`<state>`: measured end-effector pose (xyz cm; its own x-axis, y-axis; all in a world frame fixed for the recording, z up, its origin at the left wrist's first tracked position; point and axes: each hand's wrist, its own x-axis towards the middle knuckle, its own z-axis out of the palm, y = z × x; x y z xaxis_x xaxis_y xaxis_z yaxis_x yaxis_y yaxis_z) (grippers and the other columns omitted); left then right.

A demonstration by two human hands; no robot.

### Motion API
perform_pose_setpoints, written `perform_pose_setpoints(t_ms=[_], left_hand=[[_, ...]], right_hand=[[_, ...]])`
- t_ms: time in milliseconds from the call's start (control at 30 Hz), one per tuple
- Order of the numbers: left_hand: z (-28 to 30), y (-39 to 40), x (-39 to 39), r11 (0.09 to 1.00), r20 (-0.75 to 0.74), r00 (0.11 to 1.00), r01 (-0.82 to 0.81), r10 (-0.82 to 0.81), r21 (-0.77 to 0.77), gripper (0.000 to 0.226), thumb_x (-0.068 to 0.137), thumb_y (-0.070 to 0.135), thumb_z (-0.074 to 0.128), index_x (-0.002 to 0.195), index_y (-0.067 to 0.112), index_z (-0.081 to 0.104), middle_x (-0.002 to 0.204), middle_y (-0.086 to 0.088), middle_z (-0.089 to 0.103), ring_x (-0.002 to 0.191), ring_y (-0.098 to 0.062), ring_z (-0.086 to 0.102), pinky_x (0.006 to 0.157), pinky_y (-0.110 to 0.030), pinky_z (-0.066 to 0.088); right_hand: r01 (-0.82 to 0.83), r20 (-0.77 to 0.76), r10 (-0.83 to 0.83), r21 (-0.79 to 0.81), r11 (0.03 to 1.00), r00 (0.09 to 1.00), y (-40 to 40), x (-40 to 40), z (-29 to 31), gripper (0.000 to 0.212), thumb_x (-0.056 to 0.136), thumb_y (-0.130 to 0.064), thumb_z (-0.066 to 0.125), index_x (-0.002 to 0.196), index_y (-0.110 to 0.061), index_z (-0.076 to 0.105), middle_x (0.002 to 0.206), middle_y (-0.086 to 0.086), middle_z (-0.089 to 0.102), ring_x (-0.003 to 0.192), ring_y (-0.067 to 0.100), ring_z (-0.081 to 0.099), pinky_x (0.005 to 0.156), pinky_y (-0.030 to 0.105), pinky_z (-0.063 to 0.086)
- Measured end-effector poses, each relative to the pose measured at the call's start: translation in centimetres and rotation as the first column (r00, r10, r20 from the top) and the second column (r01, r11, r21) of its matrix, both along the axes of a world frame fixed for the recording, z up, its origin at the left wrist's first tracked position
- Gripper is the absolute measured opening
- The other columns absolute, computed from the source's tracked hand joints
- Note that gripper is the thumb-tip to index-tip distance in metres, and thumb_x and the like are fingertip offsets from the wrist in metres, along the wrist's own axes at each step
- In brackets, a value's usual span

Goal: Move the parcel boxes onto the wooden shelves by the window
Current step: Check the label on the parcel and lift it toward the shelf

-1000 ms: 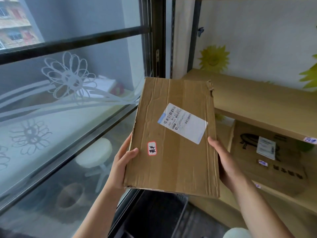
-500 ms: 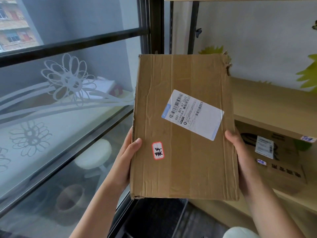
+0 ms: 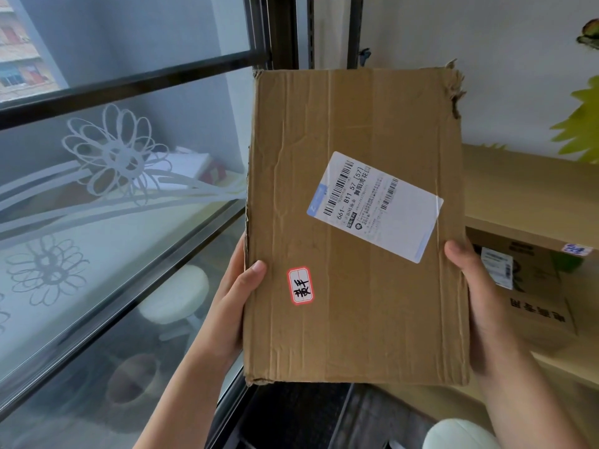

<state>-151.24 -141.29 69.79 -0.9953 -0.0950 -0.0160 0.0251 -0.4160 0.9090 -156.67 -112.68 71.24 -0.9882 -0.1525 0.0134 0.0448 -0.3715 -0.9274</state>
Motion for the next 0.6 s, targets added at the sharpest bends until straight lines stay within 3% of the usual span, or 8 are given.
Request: perform_pose_setpoints(t_ms=[133, 200, 300, 367, 500, 600], left_hand=[[-0.2, 0.1, -0.3, 1.0, 0.014, 1.0, 0.019, -0.019, 0.008, 0.102, 0.051, 0.057, 0.092, 0.141, 0.028, 0.055, 0.132, -0.01, 0.07, 0.108, -0.028, 0.072, 0.085, -0.044, 0.06], [-0.2, 0.2, -0.7, 0.999, 0.018, 0.999, 0.031, -0.032, 0.012, 0.097, 0.055, 0.057, 0.09, 0.142, 0.031, 0.055, 0.132, -0.008, 0.071, 0.11, -0.028, 0.072, 0.085, -0.044, 0.06], [0.0, 0.5, -1.8, 0.999, 0.04, 0.998, 0.046, -0.047, 0.016, 0.067, 0.075, 0.046, 0.078, 0.137, 0.032, 0.058, 0.123, -0.004, 0.075, 0.103, -0.024, 0.075, 0.079, -0.04, 0.062], [0.1, 0.6, -3.0, 0.998, 0.079, 0.996, 0.046, -0.049, 0.032, 0.05, 0.084, 0.039, 0.07, 0.132, 0.03, 0.061, 0.113, -0.004, 0.079, 0.092, -0.02, 0.078, 0.07, -0.035, 0.063], [0.0, 0.7, -5.3, 0.998, 0.159, 0.986, 0.057, -0.057, 0.006, 0.063, 0.085, 0.044, 0.068, 0.141, 0.018, 0.057, 0.121, -0.014, 0.075, 0.091, -0.024, 0.078, 0.067, -0.036, 0.062], [0.1, 1.0, -6.7, 0.999, 0.204, 0.978, 0.052, -0.051, 0.003, 0.07, 0.084, 0.046, 0.061, 0.144, 0.01, 0.054, 0.105, -0.014, 0.079, 0.082, -0.025, 0.079, 0.062, -0.035, 0.062]], right_hand=[[0.016, -0.001, -0.016, 0.012, 1.0, 1.0, 0.1, -0.3, -0.3, 0.057, 0.073, -0.047, 0.067, 0.125, -0.026, 0.06, 0.102, 0.003, 0.074, 0.083, 0.018, 0.074, 0.063, 0.034, 0.061], [0.036, -0.002, -0.036, 0.026, 0.999, 0.999, 0.1, -0.6, -0.6, 0.05, 0.076, -0.047, 0.065, 0.123, -0.029, 0.062, 0.104, 0.002, 0.074, 0.087, 0.019, 0.073, 0.067, 0.037, 0.06], [0.071, 0.038, -0.073, 0.043, 0.997, 0.997, 0.0, -1.4, -0.9, 0.056, 0.077, -0.053, 0.065, 0.128, -0.031, 0.063, 0.116, 0.004, 0.073, 0.099, 0.023, 0.071, 0.079, 0.041, 0.054], [0.083, 0.072, -0.087, 0.055, 0.995, 0.994, -0.2, -2.2, -1.0, 0.057, 0.081, -0.053, 0.062, 0.132, -0.027, 0.062, 0.119, 0.006, 0.073, 0.096, 0.02, 0.073, 0.075, 0.035, 0.054], [0.112, 0.077, -0.121, 0.113, 0.987, 0.99, -0.7, -3.9, -0.8, 0.043, 0.095, -0.042, 0.054, 0.131, -0.02, 0.063, 0.113, 0.006, 0.074, 0.087, 0.015, 0.075, 0.061, 0.024, 0.056], [0.164, 0.018, -0.169, 0.162, 0.973, 0.985, -1.2, -5.2, -0.8, 0.044, 0.093, -0.04, 0.057, 0.13, -0.018, 0.064, 0.125, 0.01, 0.071, 0.114, 0.028, 0.067, 0.083, 0.033, 0.055]])
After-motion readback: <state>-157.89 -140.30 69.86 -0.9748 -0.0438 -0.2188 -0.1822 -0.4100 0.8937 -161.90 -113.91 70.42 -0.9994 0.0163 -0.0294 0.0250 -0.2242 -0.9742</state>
